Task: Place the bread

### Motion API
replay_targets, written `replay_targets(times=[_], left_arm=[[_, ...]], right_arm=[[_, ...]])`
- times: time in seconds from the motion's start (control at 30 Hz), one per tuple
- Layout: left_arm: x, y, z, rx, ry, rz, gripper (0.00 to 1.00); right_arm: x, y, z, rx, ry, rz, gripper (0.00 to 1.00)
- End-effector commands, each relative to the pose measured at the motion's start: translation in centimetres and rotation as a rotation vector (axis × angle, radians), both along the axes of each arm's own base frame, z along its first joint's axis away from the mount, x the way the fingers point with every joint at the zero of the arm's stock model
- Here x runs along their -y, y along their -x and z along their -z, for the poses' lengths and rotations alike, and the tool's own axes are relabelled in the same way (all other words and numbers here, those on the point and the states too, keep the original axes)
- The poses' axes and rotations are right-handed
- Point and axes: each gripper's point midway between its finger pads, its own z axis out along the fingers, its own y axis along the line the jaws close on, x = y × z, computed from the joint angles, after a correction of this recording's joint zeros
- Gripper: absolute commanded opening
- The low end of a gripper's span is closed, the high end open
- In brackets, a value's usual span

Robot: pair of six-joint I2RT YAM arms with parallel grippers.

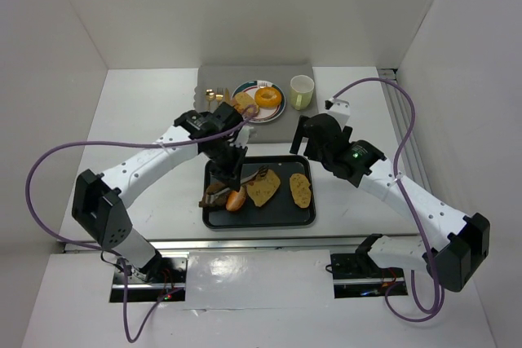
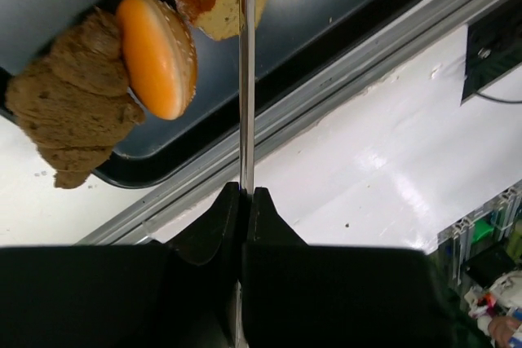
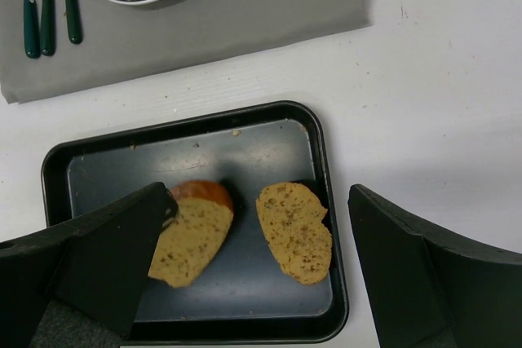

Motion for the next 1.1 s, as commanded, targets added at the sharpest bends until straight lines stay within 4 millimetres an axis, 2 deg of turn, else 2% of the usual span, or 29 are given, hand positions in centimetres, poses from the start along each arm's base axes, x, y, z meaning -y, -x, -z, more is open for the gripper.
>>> replay_targets(times=[0.0,0.13,0.2,0.33,0.37,0.4,0.43,0.47,0.53,0.57,0.63,0.67,0.7,0.77,0.83,0.93,1.03,1.07], left_arm=[[-0.4,-1.4,-2.1,0.056,0.023,-0.007,0.0],[-1.2,-3.6,-4.3,0.122,0.056,-0.076,0.0],[-1.9,-5.2,-5.9,0.168,0.083,-0.124,0.0],[-2.1,-8.1,-9.3,0.243,0.191,-0.194,0.0],[-2.1,-9.3,-9.9,0.274,0.207,-0.206,0.0],[-2.5,-10.5,-11.6,0.319,0.235,-0.241,0.0],[-2.4,-11.6,-11.5,0.319,0.237,-0.261,0.0],[-2.5,-13.0,-12.9,0.37,0.263,-0.274,0.0],[-3.3,-15.4,-13.7,0.405,0.286,-0.322,0.0],[-3.2,-16.7,-13.4,0.39,0.305,-0.354,0.0],[-3.1,-19.5,-15.2,0.442,0.379,-0.367,0.0],[-2.3,-20.1,-15.4,0.426,0.417,-0.362,0.0],[-2.1,-21.9,-15.3,0.428,0.434,-0.362,0.0],[-0.9,-23.3,-15.4,0.4,0.486,-0.356,0.0],[0.0,-25.1,-14.6,0.38,0.506,-0.356,0.0],[0.2,-27.3,-13.5,0.359,0.546,-0.382,0.0],[0.4,-28.3,-12.4,0.322,0.575,-0.394,0.0],[0.0,-28.7,-12.0,0.316,0.569,-0.407,0.0]], right_arm=[[0.2,-0.5,-0.9,0.039,-0.018,0.015,0.99],[0.3,-0.5,-1.0,0.043,-0.013,0.022,0.99],[0.3,-0.6,-1.4,0.05,-0.019,0.022,0.99],[0.4,-0.7,-1.4,0.054,-0.014,0.029,0.99],[0.4,-0.7,-1.4,0.054,-0.014,0.029,0.99],[0.4,-0.7,-1.4,0.054,-0.014,0.029,0.99],[0.6,-0.7,-1.4,0.058,-0.009,0.036,0.99],[0.6,-0.7,-1.4,0.058,-0.009,0.036,0.99],[0.7,-0.6,-1.3,0.051,-0.003,0.036,0.99],[0.7,-0.6,-1.3,0.051,-0.003,0.036,0.99],[0.6,-0.7,-1.0,0.043,0.011,0.031,0.99],[0.6,-0.9,-1.1,0.046,0.016,0.037,0.99],[0.6,-0.9,-1.1,0.046,0.016,0.037,0.99],[0.4,-1.2,-0.9,0.038,0.03,0.032,0.99],[0.3,-1.6,-1.5,0.053,0.026,0.039,0.99],[0.2,-1.8,-1.6,0.053,0.034,0.034,0.99],[0.3,-2.0,-1.0,0.042,0.059,0.036,0.99],[0.2,-2.1,-0.8,0.035,0.065,0.036,0.99]])
